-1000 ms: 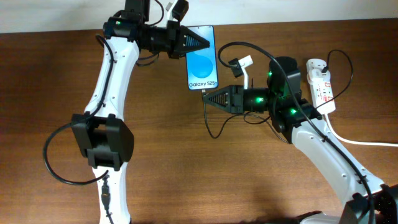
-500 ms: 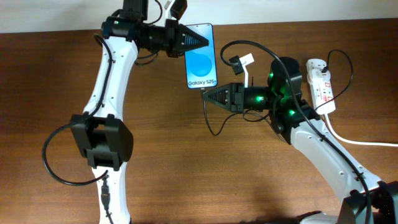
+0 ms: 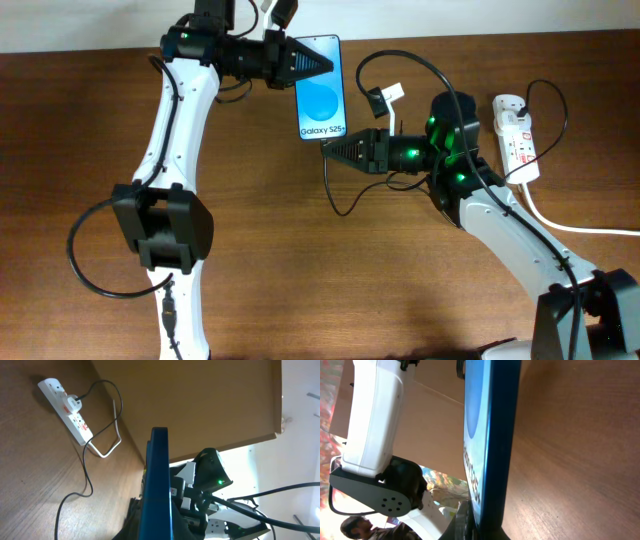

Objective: Plug charger to phone and switch on socket
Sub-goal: 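Lower the phone onto the table with the left gripper and release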

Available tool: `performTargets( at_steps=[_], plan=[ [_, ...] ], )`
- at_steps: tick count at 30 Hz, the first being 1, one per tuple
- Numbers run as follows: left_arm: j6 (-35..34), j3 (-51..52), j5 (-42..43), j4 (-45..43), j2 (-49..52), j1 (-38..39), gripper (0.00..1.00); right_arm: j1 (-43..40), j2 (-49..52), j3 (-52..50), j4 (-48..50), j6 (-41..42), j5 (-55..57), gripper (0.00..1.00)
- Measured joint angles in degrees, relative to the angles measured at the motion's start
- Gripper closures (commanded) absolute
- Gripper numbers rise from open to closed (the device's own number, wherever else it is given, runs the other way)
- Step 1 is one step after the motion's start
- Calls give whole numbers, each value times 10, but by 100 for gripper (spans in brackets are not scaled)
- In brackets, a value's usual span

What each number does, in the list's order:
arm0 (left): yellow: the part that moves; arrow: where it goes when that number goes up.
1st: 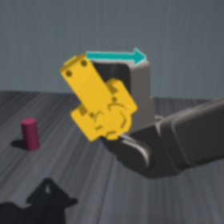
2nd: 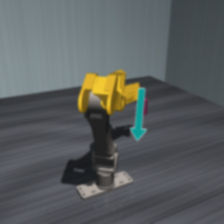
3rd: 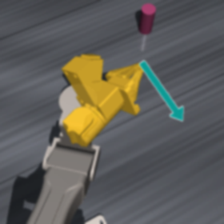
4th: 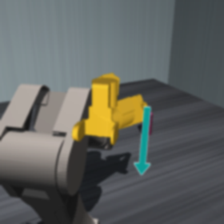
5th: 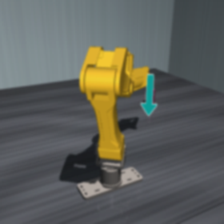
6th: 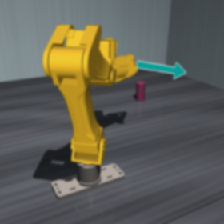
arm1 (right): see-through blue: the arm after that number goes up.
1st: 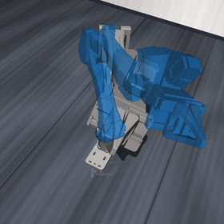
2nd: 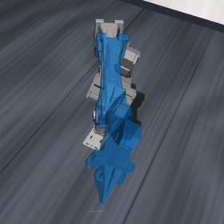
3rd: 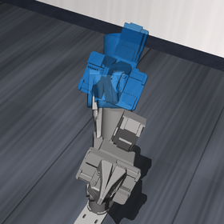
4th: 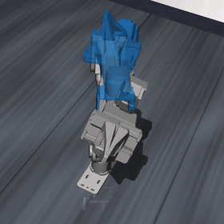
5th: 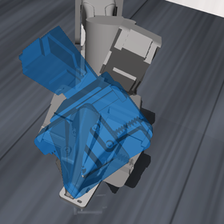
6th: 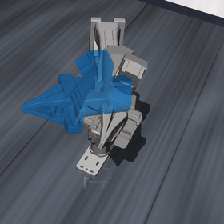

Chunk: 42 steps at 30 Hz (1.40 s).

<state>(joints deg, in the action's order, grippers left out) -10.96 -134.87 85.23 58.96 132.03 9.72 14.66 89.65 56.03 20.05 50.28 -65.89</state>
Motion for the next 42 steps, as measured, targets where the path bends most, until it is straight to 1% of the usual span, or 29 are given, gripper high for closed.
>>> performTargets(
  at_steps=[3,7,9,10,12,14,16,19,20,21,23,26,27,32,35,39,42],
  plan=[
    [6,0,-2,5,0,2,100,-6,1,8,-14,5,32,78],
    [8,0,-14,11,0,1,100,-10,1,10,-26,3,39,71],
    [8,0,-17,12,0,-3,100,-12,1,10,-28,3,39,61],
    [6,0,-26,14,0,-5,100,-14,1,10,-29,3,39,53],
    [6,0,-52,15,0,-8,100,-16,1,10,-28,2,39,40],
    [6,0,-83,19,0,-9,100,-16,1,10,-28,2,38,30],
    [7,0,-119,40,0,-9,100,-16,2,10,-30,0,38,23],
    [27,0,-171,96,0,-9,100,-16,5,11,-58,-18,38,21],
    [51,0,-190,119,0,-8,100,-16,6,11,-87,-36,39,21],
    [71,1,-232,147,0,-8,100,-16,6,11,-99,-45,39,20],
    [103,1,-264,181,1,-5,100,-16,6,12,-134,-70,39,20],
    [136,1,-303,202,16,12,100,-16,7,12,-180,-114,39,16],
    [139,1,-309,204,25,17,100,-16,7,13,-188,-121,39,16],
    [144,1,-324,203,99,34,100,-16,7,13,-240,-164,42,10],
    [132,1,-330,173,134,33,100,-16,7,13,-257,-176,52,6],
    [87,1,-332,98,171,33,100,-16,7,13,-268,-177,59,5],
    [43,1,-332,60,203,33,100,-16,7,13,-276,-179,61,5]
  ],
)
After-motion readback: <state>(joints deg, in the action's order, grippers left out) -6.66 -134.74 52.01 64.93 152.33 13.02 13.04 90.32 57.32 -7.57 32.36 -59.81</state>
